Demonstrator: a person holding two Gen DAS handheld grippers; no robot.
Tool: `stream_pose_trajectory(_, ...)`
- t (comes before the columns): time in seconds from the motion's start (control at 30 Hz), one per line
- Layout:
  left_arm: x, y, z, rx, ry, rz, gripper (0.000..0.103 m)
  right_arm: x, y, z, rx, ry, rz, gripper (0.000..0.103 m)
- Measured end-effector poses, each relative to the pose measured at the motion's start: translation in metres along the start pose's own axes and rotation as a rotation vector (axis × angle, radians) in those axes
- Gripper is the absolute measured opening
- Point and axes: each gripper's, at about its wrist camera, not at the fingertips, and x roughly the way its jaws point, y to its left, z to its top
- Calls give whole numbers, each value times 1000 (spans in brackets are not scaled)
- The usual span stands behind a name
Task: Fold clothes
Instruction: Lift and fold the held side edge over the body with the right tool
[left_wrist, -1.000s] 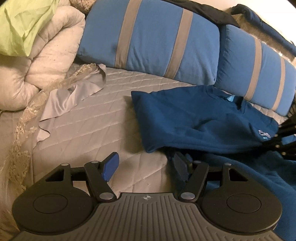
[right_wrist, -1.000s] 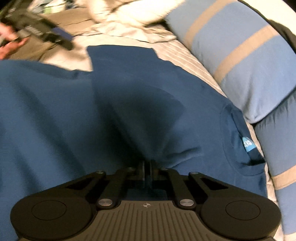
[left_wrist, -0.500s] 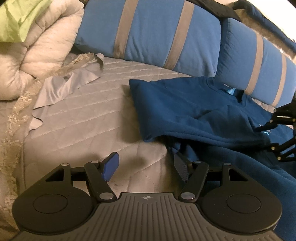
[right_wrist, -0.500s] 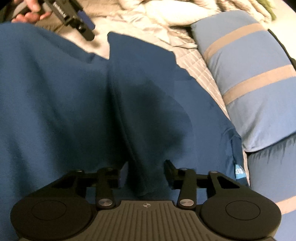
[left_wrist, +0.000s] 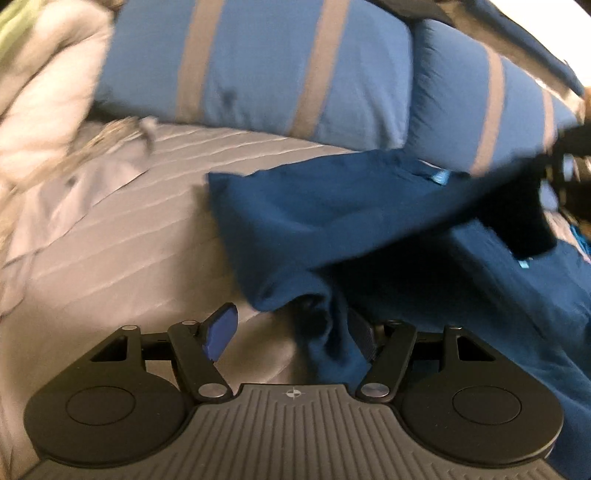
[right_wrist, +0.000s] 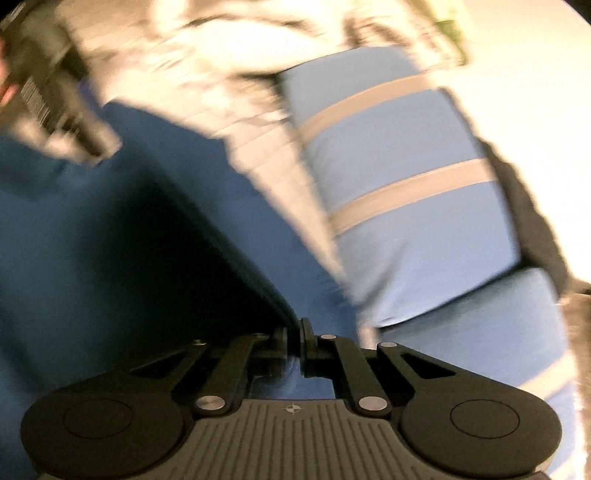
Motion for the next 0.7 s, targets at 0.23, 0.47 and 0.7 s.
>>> stream_pose_trajectory(0.23, 10, -22, -3, 224, -21, 174, 62, -13, -35, -1, -21, 3, -227, 8)
stream_pose_trajectory(0.47, 6, -41, -10, 443, -29, 189, 24, -18, -74, -45, 53, 96, -235, 8)
stream_pose_trajectory(0.7, 13, -42, -12, 489, 8, 198, 20, -2, -45, -102, 161, 222, -21, 8)
